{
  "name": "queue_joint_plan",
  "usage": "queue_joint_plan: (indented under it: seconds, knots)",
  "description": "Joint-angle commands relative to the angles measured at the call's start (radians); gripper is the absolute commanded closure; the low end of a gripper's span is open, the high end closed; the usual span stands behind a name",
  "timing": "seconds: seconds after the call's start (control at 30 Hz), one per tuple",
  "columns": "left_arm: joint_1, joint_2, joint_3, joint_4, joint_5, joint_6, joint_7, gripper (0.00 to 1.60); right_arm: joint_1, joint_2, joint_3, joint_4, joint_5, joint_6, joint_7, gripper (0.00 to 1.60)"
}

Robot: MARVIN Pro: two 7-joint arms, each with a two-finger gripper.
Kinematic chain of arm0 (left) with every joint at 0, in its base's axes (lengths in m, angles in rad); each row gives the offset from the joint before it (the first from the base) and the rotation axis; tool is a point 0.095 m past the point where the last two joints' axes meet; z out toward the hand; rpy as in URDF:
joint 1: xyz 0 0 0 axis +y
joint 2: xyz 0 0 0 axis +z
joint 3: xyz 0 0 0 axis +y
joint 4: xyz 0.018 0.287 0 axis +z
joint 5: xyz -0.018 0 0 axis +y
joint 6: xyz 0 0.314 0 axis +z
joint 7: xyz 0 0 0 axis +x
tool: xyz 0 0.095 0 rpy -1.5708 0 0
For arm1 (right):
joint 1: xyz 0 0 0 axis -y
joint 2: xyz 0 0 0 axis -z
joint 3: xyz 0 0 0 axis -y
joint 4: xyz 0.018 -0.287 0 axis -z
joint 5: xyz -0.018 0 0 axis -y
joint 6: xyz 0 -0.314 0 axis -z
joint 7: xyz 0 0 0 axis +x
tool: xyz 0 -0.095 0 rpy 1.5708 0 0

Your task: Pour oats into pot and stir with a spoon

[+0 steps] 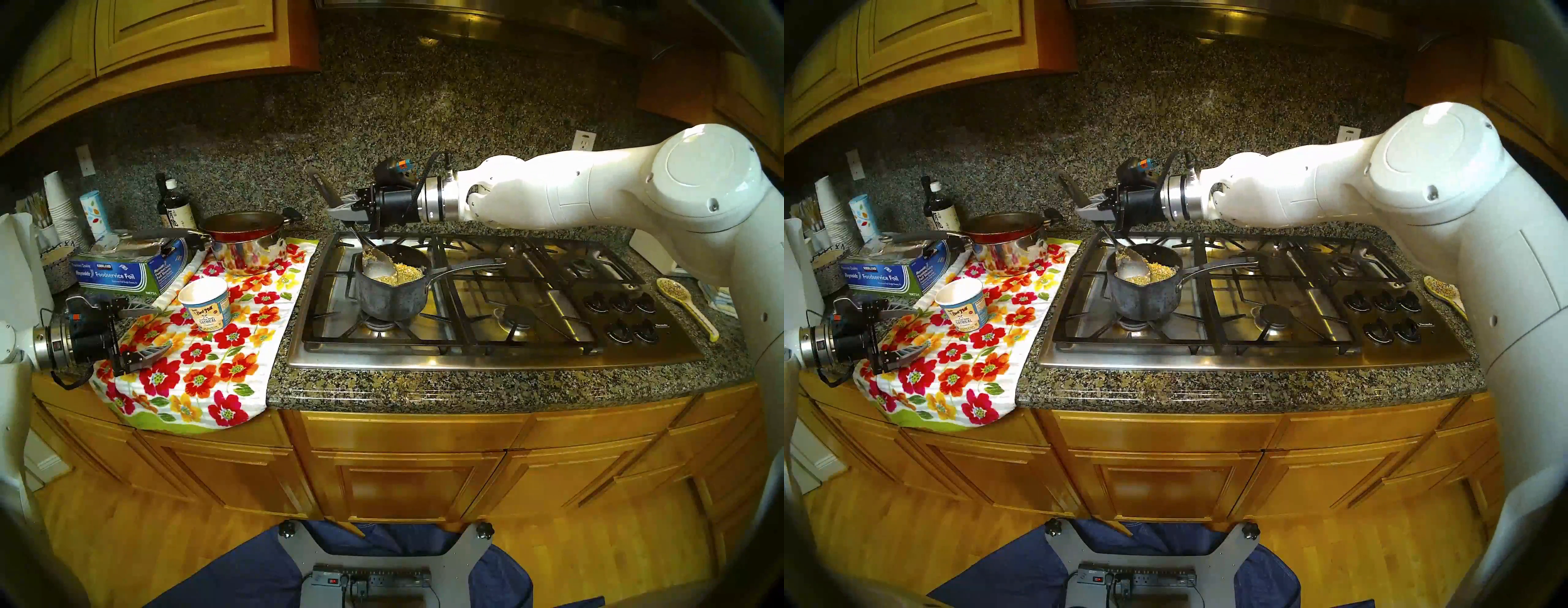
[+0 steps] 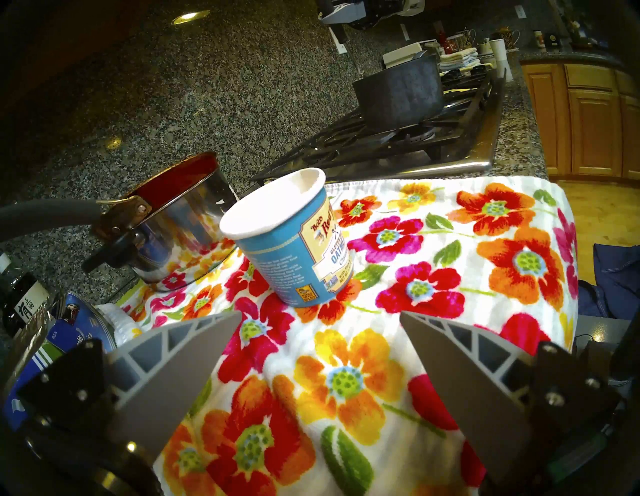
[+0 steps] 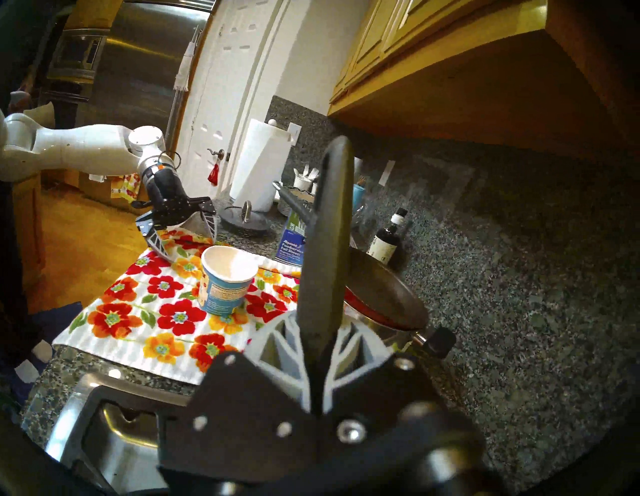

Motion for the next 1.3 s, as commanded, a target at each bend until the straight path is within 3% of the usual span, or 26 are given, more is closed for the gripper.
queue_joint_plan:
  seconds: [0.0,0.23,0.5,0.67,0.9,1.27]
  knots:
    - [-0.016,0.019,-0.016,-0.014,-0.02,0.0,0.003,0.0,-0.035,-0.026,-0.001,0.112,0.005,0.007,-0.022,1.6]
    - [-0.016,0.019,-0.016,-0.014,-0.02,0.0,0.003,0.0,-0.09,-0.013,-0.011,0.215,-0.001,0.018,0.057,1.6]
    - [-0.016,0.018,-0.016,-0.014,-0.018,0.0,0.003,0.0,-0.091,0.053,-0.028,0.217,-0.006,0.015,0.122,1.6]
    - [-0.016,0.018,-0.016,-0.014,-0.018,0.0,0.003,0.0,-0.069,0.093,-0.034,0.177,0.0,0.002,0.158,1.6]
    - [-0.016,0.019,-0.016,-0.014,-0.02,0.0,0.003,0.0,0.001,0.119,-0.026,0.039,0.007,-0.033,0.173,1.6]
    - [-0.015,0.018,-0.015,-0.014,-0.017,0.0,0.003,0.0,0.068,0.061,0.02,-0.082,0.018,-0.054,0.127,1.6]
